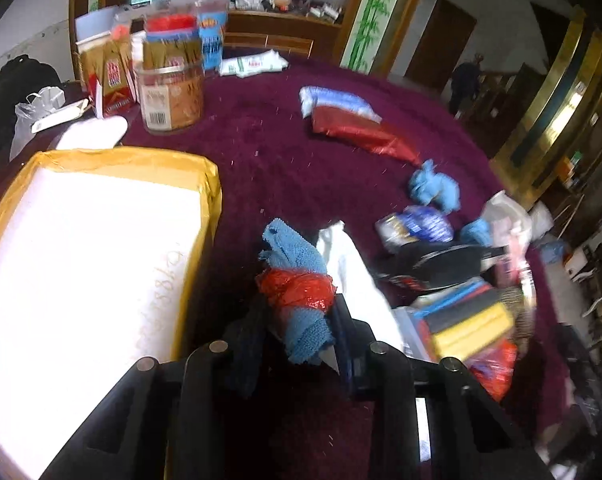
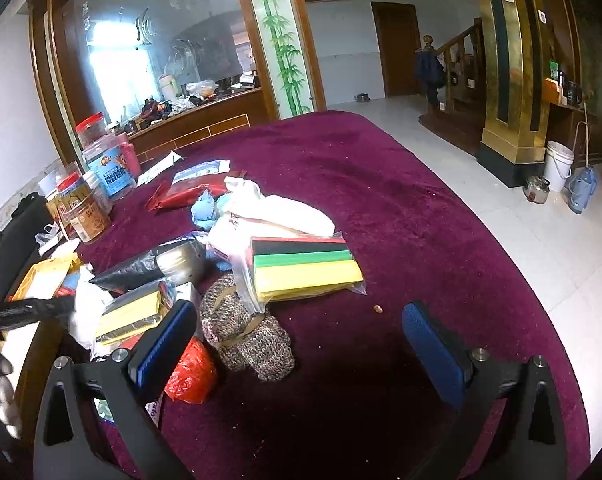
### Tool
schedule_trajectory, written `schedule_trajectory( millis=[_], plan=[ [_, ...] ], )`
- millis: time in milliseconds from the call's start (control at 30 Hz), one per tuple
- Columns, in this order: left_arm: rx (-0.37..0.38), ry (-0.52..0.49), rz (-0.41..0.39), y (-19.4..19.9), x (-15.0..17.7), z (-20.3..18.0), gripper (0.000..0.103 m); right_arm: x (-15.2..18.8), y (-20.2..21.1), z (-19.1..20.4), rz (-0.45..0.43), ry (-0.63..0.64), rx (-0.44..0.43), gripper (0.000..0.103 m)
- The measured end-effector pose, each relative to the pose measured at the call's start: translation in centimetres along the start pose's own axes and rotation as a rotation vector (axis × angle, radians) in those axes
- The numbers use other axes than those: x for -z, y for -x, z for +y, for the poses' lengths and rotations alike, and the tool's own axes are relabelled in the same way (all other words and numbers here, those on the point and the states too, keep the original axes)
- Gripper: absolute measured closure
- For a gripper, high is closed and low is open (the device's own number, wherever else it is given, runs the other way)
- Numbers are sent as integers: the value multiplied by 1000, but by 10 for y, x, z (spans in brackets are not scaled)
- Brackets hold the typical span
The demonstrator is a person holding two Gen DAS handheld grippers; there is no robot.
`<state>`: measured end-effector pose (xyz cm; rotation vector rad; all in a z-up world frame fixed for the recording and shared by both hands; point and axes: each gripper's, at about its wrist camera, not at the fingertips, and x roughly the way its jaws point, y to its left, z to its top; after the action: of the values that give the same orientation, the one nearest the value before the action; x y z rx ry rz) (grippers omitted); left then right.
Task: Organize soft objects
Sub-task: 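Release the blue towel into the yellow-rimmed tray with left while right places white cloth there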
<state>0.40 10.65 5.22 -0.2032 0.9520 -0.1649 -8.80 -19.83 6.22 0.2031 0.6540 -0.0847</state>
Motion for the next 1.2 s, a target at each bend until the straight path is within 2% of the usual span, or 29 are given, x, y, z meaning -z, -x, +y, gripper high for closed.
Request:
schedule_trajectory(
  millis=[200,300,400,533,567,633,700,733,767,833,867,900,933,967,1000,1100,1200],
  plan=[
    [107,14,-103,59,2,14,71,1,1,7,-4,32,6,0],
    [142,22,-142,84,6,29,71,-1,16,22,-16,85,8,0],
    [149,24,-179,106,9,45,71,-8,40,63,-5,164,-148,0],
    [124,39,-207,119,9,70,71,-6,37,149,84,396,-348,0],
    [112,49,-209,121,9,77,71,-2,26,176,132,467,-386,0],
    [96,64,-205,124,9,91,71,4,6,212,176,565,-391,1],
    [67,64,-209,130,10,102,71,11,-26,245,254,641,-373,13],
    [57,64,-210,132,10,107,71,13,-38,254,283,656,-361,16],
    [48,69,-211,135,10,114,71,15,-51,259,314,670,-352,18],
    [38,80,-206,136,8,124,71,22,-78,266,377,685,-309,29],
    [33,82,-200,135,7,129,71,26,-90,266,431,671,-307,58],
    [28,80,-196,134,6,132,71,26,-94,261,463,639,-329,77],
    [22,78,-192,132,5,135,71,24,-92,260,463,613,-338,78],
    [17,77,-183,128,3,138,71,20,-92,256,460,592,-337,87],
    [17,79,-171,122,0,141,71,16,-88,253,452,569,-335,89],
    [30,99,-124,99,-13,149,71,-8,-69,248,400,493,-352,89],
    [33,115,-89,75,-26,153,71,-33,-57,261,390,398,-442,89]
  ],
)
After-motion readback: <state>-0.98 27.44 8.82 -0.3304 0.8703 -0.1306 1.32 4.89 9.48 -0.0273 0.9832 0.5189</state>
